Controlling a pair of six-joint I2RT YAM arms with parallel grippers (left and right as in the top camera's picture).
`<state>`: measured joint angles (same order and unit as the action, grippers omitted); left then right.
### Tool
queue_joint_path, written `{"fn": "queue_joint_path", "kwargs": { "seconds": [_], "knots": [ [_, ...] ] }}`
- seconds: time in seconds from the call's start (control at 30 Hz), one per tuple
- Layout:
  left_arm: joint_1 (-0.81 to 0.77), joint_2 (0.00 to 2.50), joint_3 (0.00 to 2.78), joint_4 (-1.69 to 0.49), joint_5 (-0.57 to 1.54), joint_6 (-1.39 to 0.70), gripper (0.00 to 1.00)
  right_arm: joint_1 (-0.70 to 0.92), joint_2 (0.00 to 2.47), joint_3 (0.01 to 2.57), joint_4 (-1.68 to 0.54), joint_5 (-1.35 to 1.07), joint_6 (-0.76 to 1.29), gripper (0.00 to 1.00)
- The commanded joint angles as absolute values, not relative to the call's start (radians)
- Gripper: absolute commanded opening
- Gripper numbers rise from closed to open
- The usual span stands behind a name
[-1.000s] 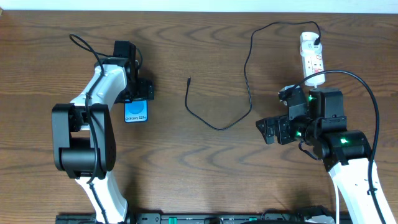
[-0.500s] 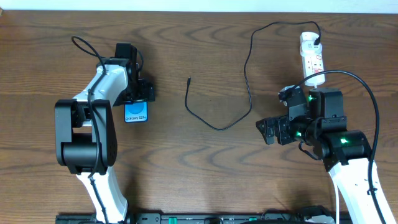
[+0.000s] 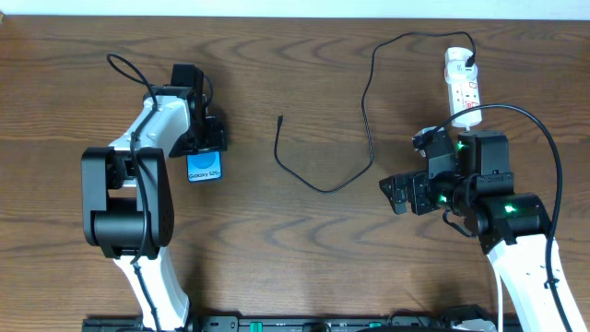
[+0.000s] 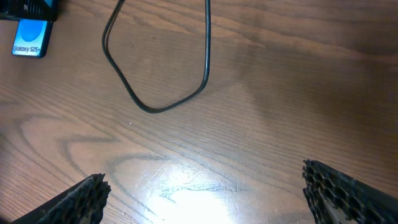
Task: Plug charger to phone and switch on socket
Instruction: 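Close the left gripper on the phone's bottom edge and lift it, then raise the phone with the left gripper and move right gripper toward it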
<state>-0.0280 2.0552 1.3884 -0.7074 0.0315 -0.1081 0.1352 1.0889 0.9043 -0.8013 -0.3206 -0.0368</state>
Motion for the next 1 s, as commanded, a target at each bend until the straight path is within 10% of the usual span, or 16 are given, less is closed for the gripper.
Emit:
{"fn": "queue_joint_path", "kwargs": {
  "seconds": [0.0, 0.5, 0.97],
  "knots": [
    [-0.025, 2.09, 1.38, -0.721, 0.017, -0.11, 0.76, 0.145, 1.087, 0.929, -0.803, -0.319, -0.031, 0.99],
    [-0.025, 1.932, 1.407, -0.754, 0.017, -0.13, 0.68, 0.145, 1.087, 0.929, -0.802, -0.319, -0.031, 0.99],
    [-0.025, 1.809, 1.407, -0.784, 0.018, -0.206, 0.37, 0.145, 1.087, 0.929, -0.802, -0.319, -0.031, 0.99]
  ]
}}
